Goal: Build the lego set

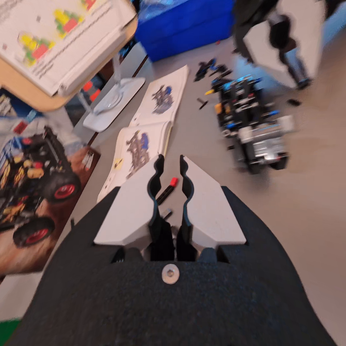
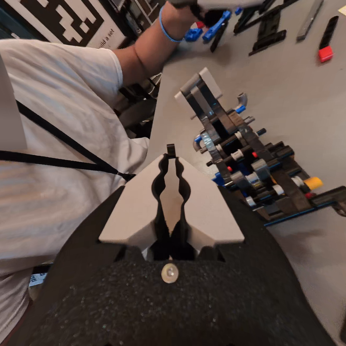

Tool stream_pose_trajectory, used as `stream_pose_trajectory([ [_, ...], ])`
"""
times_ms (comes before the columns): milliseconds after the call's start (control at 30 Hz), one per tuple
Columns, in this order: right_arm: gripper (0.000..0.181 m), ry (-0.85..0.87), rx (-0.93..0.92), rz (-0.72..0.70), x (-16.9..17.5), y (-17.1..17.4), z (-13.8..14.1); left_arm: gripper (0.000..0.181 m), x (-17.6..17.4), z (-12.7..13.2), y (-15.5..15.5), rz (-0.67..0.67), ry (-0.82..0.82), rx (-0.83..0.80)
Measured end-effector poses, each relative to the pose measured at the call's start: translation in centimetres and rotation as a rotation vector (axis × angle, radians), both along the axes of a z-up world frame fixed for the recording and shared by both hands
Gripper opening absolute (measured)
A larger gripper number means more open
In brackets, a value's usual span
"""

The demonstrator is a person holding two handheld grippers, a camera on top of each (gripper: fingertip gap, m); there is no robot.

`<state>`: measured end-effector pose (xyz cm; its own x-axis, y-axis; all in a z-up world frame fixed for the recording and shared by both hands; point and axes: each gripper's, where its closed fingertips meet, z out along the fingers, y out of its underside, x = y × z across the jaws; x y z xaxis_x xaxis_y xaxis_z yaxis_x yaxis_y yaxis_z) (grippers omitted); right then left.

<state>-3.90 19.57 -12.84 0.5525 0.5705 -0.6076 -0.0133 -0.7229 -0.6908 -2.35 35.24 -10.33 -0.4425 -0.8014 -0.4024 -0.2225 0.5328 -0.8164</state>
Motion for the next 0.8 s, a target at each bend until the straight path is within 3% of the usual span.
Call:
stream_pose_trajectory([
  [200,0.007,0.125,0.052,-0.028,-0.6,0.3,2.8,0.014,-3.2,2.4,-8.4,-0.292,-0.094,-0.04],
  [300,0.006,0.134,0.063,-0.01,-0.9,0.0,3.4,0.019,-4.3,1.9,-11.8,-0.399,-0.043,-0.025],
  [600,0.007,0.064,0.045,-0.001,-1.5,-0.1,2.4,0.024,-2.1,-0.7,-14.3,-0.346,-0.081,0.505],
  [800,0.007,0.059,0.053,-0.041,-0.8,0.1,2.7,0.006,-0.7,-0.1,-14.7,-0.274,-0.265,0.77],
])
